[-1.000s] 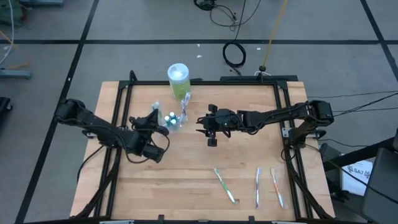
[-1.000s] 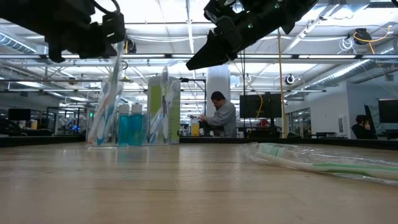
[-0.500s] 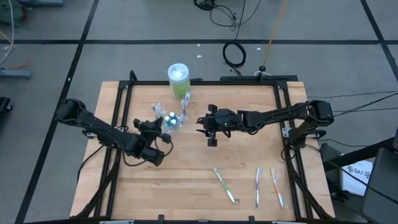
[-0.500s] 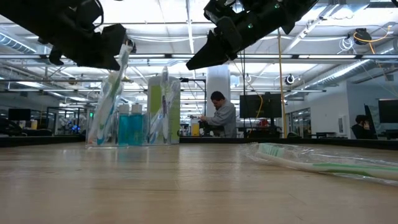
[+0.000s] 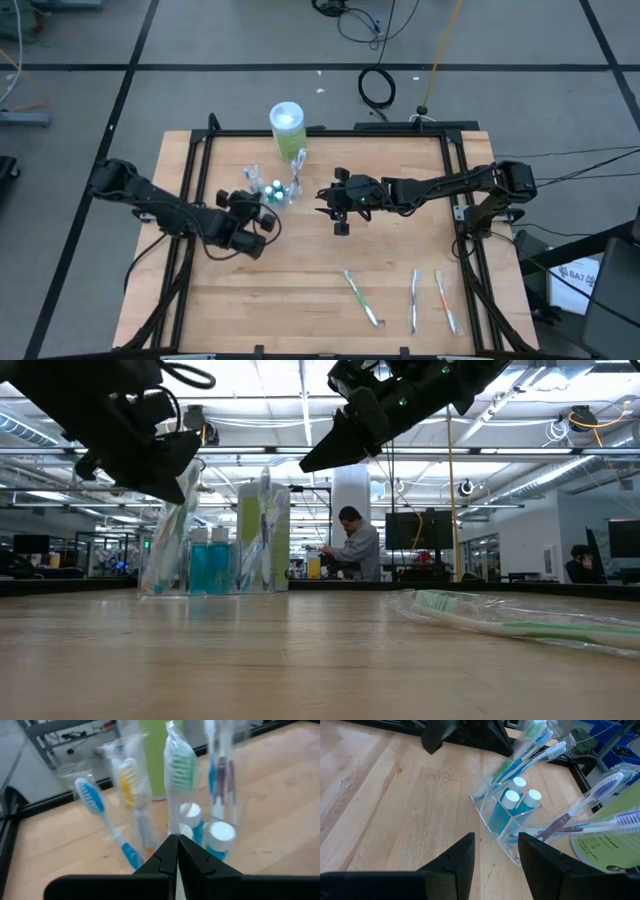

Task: Pick & Place toothbrushing station
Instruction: Put the top green toothbrush into the transparent organizer

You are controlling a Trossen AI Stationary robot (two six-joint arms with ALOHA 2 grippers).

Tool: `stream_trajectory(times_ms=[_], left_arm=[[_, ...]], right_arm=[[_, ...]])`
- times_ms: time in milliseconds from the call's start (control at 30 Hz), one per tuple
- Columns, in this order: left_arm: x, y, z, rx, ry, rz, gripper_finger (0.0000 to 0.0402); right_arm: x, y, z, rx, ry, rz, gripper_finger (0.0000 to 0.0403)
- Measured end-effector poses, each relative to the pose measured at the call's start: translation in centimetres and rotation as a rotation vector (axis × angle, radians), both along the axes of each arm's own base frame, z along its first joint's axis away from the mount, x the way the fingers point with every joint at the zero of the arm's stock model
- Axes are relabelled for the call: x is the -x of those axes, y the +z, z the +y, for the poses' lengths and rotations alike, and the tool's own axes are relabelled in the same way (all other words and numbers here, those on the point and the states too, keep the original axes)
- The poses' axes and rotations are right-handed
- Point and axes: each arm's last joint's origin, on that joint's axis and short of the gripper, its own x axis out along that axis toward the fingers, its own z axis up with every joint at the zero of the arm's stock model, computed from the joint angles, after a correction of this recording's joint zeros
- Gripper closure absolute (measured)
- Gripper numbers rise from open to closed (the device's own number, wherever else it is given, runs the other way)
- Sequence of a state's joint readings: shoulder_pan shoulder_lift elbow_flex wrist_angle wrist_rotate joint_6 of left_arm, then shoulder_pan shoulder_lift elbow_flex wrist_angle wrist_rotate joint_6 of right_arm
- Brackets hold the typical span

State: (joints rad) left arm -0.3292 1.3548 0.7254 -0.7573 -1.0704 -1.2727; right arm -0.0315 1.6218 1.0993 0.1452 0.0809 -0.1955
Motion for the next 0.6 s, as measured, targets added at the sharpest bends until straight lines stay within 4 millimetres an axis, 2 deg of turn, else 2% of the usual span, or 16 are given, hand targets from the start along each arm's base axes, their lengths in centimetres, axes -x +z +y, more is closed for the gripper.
stream_trajectory(times_ms=[200, 367, 600], left_arm=[[-0.2, -0.1, 1.3, 0.052, 0.060, 0.017, 0.0398], [-0.3, -0.4, 2.2, 0.158, 0.072, 0.073, 0.0378], [-0.4, -0.7, 2.9, 0.267, 0.055, 0.148, 0.0373]], right_arm=[[0.0, 0.0, 0.0, 0.000, 0.000, 0.000, 0.0261], [0.0, 0.0, 0.0, 0.000, 0.000, 0.000, 0.0261], [0.0, 0.0, 0.0, 0.000, 0.000, 0.000, 0.0261]])
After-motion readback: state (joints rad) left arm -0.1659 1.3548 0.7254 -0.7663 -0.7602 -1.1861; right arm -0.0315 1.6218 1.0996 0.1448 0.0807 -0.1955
